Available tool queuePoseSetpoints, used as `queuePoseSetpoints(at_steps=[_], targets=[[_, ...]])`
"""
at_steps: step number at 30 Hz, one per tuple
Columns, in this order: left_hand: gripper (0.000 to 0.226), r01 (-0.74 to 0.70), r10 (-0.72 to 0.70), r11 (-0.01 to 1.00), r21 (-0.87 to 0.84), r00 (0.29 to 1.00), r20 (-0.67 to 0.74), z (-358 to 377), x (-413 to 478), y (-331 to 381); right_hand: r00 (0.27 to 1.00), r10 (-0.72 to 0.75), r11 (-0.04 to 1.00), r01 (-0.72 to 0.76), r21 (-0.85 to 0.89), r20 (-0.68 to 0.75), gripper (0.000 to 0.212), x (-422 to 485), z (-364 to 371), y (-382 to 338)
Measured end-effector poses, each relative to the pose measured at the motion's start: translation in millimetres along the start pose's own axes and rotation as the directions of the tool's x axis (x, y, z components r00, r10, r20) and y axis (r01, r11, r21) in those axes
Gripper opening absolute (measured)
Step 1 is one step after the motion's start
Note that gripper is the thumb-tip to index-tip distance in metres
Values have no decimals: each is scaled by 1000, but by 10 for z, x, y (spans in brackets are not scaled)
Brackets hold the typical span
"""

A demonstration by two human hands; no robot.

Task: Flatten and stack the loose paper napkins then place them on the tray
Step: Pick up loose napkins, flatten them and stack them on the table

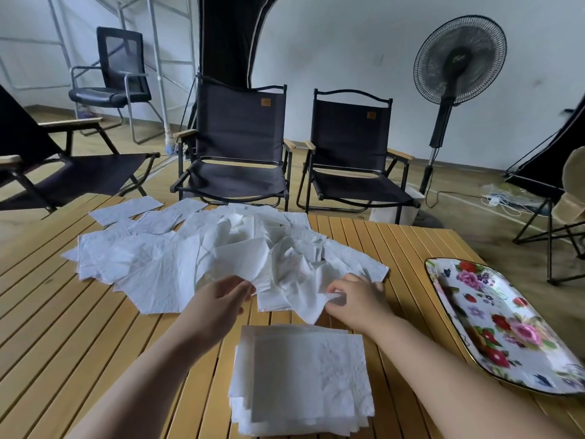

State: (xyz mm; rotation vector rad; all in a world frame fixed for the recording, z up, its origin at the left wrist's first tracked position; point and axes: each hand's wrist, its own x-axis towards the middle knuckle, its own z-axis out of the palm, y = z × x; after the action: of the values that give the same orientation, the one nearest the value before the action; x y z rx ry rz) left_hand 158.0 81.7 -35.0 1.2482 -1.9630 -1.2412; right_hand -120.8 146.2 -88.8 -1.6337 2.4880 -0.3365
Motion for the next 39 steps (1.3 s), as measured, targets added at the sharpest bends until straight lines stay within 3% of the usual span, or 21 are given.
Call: queuePoseSetpoints(at_steps=[6,8,10,12,14,16,17,19,21,23,25,29,32,34,36,37,39], targets=[[14,-106,103,990,96,994,34,25,12,22,949,-1,902,136,409,-314,7,-39,-97,-134],[51,-171,167,977,126,985,41,46,-25,35,961,-51,881,171,441,-270,8,-121,-307,-270],[83,-229,227,965,126,974,31,61,-74,88,962,-187,895,250,368,-200,6,-238,-556,-436],[91,-265,265,959,98,964,22,70,-125,166,947,-285,890,319,325,-149,3,-388,-781,-613],[66,-300,300,954,10,954,16,70,-161,251,935,-325,873,354,335,-141,3,-543,-956,-757],[20,-314,316,942,-116,949,-1,46,-230,354,932,-323,853,361,376,-162,3,-692,-1100,-834],[11,-304,309,930,-207,951,-13,29,-280,402,939,-296,841,344,417,-177,4,-767,-1167,-840],[16,-225,238,897,-382,971,-13,-9,-379,466,959,-198,806,276,523,-201,5,-898,-1254,-772],[20,-121,154,907,-403,987,52,-68,-453,480,984,-70,740,160,653,-163,6,-1028,-1235,-657],[26,-19,64,968,-251,983,174,-108,-476,383,996,67,636,2,772,-58,7,-1137,-1068,-542],[30,59,-47,997,-41,966,254,-111,-471,268,985,163,598,-139,789,51,7,-1235,-807,-471],[25,118,-155,982,146,947,281,15,-479,122,976,213,711,-184,679,41,9,-1283,-368,-462],[31,154,-211,956,248,952,223,100,-441,67,961,275,704,-213,677,15,29,-1236,-366,-506],[48,201,-256,924,326,957,135,122,-422,55,940,308,678,-324,660,145,61,-1244,-388,-507],[71,283,-342,882,376,934,99,158,-422,46,892,312,683,-451,575,328,106,-1316,-379,-524],[79,332,-400,872,360,907,131,190,-429,37,867,305,685,-488,541,395,118,-1357,-369,-539],[81,416,-483,861,294,849,213,293,-455,12,841,305,668,-523,529,446,119,-1408,-351,-584]])
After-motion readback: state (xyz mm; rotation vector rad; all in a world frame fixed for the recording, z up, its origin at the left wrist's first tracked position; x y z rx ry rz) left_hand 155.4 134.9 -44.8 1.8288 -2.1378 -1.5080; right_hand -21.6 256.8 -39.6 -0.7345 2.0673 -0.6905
